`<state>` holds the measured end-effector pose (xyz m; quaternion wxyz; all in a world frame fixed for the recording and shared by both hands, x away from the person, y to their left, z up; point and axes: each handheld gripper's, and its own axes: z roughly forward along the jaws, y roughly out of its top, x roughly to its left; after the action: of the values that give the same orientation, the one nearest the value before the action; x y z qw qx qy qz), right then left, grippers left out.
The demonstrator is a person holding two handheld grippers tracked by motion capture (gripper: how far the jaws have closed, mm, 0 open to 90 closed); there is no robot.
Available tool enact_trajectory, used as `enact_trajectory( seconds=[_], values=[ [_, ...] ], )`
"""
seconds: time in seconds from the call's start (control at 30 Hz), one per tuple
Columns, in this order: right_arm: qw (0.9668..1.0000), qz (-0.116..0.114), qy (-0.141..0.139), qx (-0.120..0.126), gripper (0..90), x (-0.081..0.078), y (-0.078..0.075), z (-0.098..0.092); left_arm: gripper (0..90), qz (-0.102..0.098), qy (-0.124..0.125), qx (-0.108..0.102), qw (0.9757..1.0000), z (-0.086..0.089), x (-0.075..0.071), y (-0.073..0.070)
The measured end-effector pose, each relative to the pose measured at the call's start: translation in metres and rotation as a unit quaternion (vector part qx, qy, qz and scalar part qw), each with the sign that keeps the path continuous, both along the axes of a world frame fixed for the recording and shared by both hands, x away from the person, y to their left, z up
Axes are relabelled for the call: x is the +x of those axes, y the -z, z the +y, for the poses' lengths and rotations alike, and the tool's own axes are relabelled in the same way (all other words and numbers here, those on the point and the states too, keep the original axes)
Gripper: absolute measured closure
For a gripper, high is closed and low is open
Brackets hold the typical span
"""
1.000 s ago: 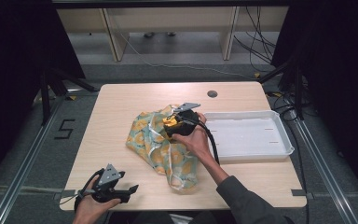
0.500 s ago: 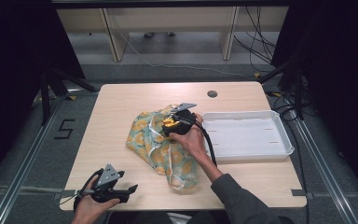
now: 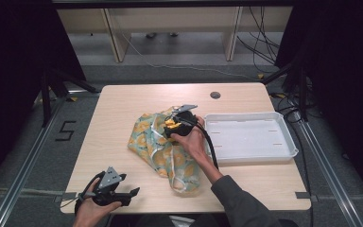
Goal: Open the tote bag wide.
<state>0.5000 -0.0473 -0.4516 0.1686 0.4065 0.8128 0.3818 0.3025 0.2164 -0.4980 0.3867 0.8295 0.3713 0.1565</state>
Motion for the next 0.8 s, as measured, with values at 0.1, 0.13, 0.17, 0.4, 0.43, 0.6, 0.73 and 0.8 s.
enact_trajectory(
  seconds=[0.1, 0.13, 0.17, 0.4, 0.43, 0.6, 0.73, 0.8],
  values=[
    [0.9999, -0.003, 0.008, 0.007, 20.0, -0.001, 0.001, 0.002, 27.2, 0.0, 0.002, 0.001, 1.0, -0.001, 0.001, 0.0],
    [1.0, -0.003, 0.007, 0.006, 20.3, -0.001, 0.001, 0.002, 27.2, 0.003, 0.005, 0.006, 1.0, 0.0, 0.001, -0.001],
    [0.9999, -0.004, 0.009, 0.008, 20.7, -0.001, 0.001, 0.002, 27.3, -0.001, 0.003, -0.001, 1.0, 0.0, 0.001, 0.001],
    [0.9997, -0.019, 0.01, -0.014, 22.9, -0.004, -0.001, 0.002, 27.4, 0.0, 0.004, 0.0, 1.0, 0.0, 0.0, 0.0],
    [0.9996, -0.018, 0.01, -0.017, 23.1, -0.005, -0.001, 0.003, 27.5, 0.003, 0.005, 0.003, 1.0, 0.0, 0.0, -0.001],
    [0.999, -0.043, 0.007, -0.009, 29.5, -0.006, -0.004, 0.003, 27.5, -0.001, 0.0, 0.0, 1.0, 0.0, 0.001, 0.0],
    [0.9995, -0.02, -0.009, -0.023, 29.6, -0.005, -0.007, 0.005, 27.5, -0.003, 0.003, 0.0, 1.0, 0.0, 0.001, 0.0],
    [0.9997, -0.019, -0.009, -0.014, 29.7, -0.006, -0.005, 0.006, 27.5, -0.007, 0.012, 0.008, 0.9999, 0.002, 0.002, -0.001]
  ],
)
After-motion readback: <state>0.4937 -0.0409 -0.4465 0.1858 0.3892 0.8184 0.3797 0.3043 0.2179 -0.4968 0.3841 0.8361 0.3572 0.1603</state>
